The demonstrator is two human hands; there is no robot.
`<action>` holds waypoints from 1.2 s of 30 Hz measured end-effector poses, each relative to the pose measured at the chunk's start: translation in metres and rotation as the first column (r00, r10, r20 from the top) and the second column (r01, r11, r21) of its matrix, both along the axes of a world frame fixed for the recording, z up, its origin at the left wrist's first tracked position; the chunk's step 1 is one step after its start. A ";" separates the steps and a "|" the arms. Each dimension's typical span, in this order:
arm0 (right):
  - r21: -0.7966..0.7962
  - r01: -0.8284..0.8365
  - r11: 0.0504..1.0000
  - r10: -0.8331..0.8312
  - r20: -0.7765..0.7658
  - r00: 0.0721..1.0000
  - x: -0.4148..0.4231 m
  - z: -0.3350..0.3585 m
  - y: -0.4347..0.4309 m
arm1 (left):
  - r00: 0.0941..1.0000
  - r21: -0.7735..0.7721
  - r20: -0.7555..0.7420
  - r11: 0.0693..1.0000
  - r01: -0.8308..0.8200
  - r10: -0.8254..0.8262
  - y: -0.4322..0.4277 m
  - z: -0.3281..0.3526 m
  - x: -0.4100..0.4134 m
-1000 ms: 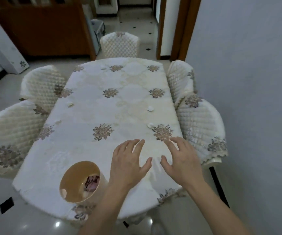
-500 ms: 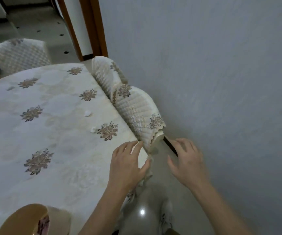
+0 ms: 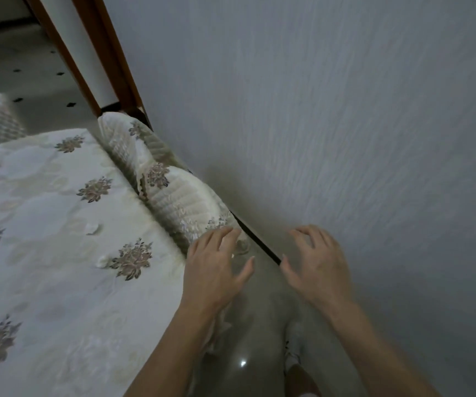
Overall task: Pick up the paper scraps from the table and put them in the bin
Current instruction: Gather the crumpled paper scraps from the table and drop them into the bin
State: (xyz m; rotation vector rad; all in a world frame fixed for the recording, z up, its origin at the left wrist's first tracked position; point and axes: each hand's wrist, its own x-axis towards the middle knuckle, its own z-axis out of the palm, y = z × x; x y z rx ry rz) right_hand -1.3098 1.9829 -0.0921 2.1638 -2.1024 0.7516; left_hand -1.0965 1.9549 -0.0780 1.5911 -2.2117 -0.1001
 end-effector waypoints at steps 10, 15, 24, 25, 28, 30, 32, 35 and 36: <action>0.004 -0.190 0.982 0.190 0.036 0.981 -0.082 0.006 -0.179 | 0.981 0.019 0.010 0.980 -0.196 0.196 -0.133 0.008 -0.092; -0.005 -0.314 0.949 0.314 0.037 0.949 -0.087 0.010 -0.246 | 0.951 0.014 0.000 0.951 -0.308 0.308 -0.175 0.015 -0.102; -0.006 -0.477 0.879 0.477 0.035 0.878 -0.050 0.007 -0.332 | 0.896 0.008 -0.005 0.896 -0.443 0.443 -0.235 0.011 -0.081; -0.002 -0.494 0.869 0.494 0.029 0.869 -0.043 0.007 -0.342 | 0.892 0.006 -0.010 0.892 -0.453 0.453 -0.243 0.011 -0.077; 0.017 -0.543 0.839 0.543 0.024 0.840 -0.018 0.007 -0.376 | 0.865 -0.011 -0.027 0.865 -0.501 0.501 -0.267 0.008 -0.060; 0.040 -0.568 0.822 0.567 0.026 0.823 0.003 0.008 -0.403 | 0.838 -0.032 -0.050 0.837 -0.546 0.544 -0.286 0.006 -0.043; 0.072 -0.598 0.799 0.599 0.010 0.801 0.026 0.010 -0.432 | 0.809 -0.048 -0.069 0.808 -0.587 0.584 -0.306 0.004 -0.022; 0.106 -0.662 0.742 0.666 -0.010 0.745 0.069 0.017 -0.475 | 0.746 -0.041 -0.098 0.746 -0.665 0.659 -0.332 0.002 0.015; 0.102 -0.684 0.722 0.688 -0.009 0.726 0.085 0.019 -0.487 | 0.723 -0.036 -0.110 0.724 -0.689 0.682 -0.338 0.001 0.026</action>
